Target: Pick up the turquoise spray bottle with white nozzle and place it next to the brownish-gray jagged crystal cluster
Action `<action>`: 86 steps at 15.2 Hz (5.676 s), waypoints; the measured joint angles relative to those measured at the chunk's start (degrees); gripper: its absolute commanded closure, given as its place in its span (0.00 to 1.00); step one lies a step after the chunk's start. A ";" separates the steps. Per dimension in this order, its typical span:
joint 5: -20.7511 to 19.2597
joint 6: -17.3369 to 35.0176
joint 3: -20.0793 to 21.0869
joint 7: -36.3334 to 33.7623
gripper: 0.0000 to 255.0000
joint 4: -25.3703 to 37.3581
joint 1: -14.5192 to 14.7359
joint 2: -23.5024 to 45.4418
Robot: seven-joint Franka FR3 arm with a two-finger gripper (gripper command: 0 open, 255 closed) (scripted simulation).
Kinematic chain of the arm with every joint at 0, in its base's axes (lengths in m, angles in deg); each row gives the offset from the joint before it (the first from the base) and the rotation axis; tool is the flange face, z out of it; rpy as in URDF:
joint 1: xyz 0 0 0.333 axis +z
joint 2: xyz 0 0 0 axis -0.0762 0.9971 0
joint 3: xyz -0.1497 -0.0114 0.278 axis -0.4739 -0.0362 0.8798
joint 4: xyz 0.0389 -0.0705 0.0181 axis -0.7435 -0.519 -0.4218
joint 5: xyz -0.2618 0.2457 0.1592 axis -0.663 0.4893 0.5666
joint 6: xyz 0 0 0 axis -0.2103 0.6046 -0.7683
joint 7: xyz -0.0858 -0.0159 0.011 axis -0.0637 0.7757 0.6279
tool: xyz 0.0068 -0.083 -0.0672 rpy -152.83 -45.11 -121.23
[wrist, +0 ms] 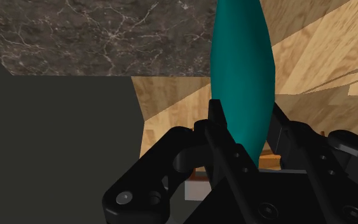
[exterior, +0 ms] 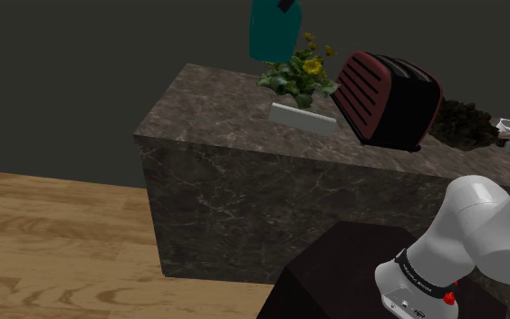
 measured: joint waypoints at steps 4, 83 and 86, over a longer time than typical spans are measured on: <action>0.19 -3.30 -0.22 -0.72 1.00 5.01 0.05 1.68; -25.67 -56.03 -34.69 39.22 1.00 15.85 -6.42 -39.94; -26.32 -53.73 -34.10 39.31 1.00 11.11 -8.06 -42.18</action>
